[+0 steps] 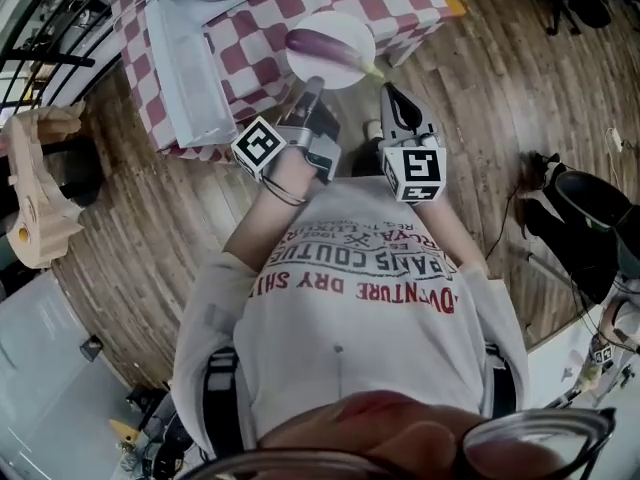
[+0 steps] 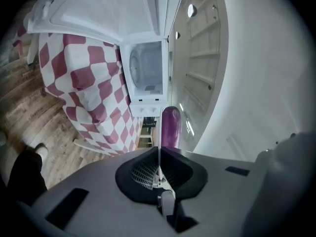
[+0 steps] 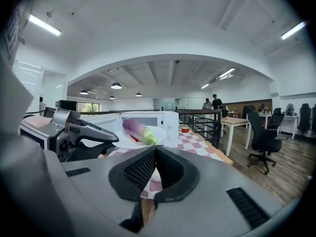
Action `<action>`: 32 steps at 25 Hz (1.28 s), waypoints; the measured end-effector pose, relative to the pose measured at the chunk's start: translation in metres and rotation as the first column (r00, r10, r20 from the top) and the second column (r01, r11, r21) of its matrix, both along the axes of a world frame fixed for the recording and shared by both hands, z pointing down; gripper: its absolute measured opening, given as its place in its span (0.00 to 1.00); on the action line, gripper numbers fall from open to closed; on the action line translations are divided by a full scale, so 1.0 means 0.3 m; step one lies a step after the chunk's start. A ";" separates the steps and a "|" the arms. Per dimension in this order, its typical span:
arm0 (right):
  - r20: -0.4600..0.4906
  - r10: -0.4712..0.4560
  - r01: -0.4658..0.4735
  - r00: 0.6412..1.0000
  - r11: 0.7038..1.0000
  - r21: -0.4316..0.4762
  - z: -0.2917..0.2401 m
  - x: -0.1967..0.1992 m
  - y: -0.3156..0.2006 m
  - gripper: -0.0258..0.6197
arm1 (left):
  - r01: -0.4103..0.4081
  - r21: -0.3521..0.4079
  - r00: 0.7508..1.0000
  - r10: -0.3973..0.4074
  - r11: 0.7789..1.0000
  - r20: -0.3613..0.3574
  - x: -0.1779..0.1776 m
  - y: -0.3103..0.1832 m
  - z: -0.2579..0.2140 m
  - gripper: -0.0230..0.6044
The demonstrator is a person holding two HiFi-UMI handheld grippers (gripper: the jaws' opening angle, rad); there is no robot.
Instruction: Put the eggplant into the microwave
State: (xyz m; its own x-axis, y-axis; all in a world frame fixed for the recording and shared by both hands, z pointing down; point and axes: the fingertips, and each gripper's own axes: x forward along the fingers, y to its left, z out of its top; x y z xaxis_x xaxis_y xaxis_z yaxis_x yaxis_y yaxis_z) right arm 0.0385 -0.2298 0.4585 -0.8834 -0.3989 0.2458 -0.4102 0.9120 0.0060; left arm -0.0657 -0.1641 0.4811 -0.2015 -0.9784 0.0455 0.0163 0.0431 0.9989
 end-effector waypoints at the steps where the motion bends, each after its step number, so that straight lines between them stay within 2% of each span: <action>1: 0.001 -0.027 0.027 1.000 1.000 0.000 0.000 -0.023 -0.036 0.07 | 0.025 -0.010 1.000 -0.025 1.000 -0.001 -0.016 -0.026 0.010 0.09; 6: -0.005 -0.162 0.162 0.987 0.987 0.003 0.002 -0.141 -0.223 0.07 | 0.140 -0.021 0.990 -0.140 0.990 -0.012 -0.087 -0.169 0.025 0.09; 10: -0.010 -0.268 0.268 0.963 0.963 -0.003 0.002 -0.232 -0.334 0.07 | 0.243 -0.029 0.969 -0.244 0.969 -0.037 -0.139 -0.244 0.035 0.09; 13: -0.011 -0.341 0.340 0.940 0.939 -0.042 0.027 -0.287 -0.394 0.07 | 0.324 -0.035 0.945 -0.325 0.945 -0.035 -0.175 -0.276 0.043 0.09; 18: -0.023 -0.462 0.459 0.887 0.885 -0.082 0.064 -0.380 -0.442 0.07 | 0.464 -0.058 0.883 -0.466 0.884 -0.052 -0.224 -0.279 0.066 0.09; 22: -0.018 -0.507 0.503 0.862 0.859 -0.092 0.074 -0.451 -0.469 0.07 | 0.509 -0.064 0.858 -0.512 0.858 -0.032 -0.266 -0.283 0.072 0.09; 27: -0.008 -0.542 0.537 0.841 0.835 -0.124 0.083 -0.556 -0.464 0.07 | 0.571 -0.102 0.817 -0.576 0.815 -0.029 -0.325 -0.237 0.096 0.09; 32: -0.021 -0.561 0.555 0.828 0.823 -0.125 0.086 -0.658 -0.427 0.07 | 0.600 -0.097 0.795 -0.606 0.794 -0.040 -0.423 -0.199 0.100 0.09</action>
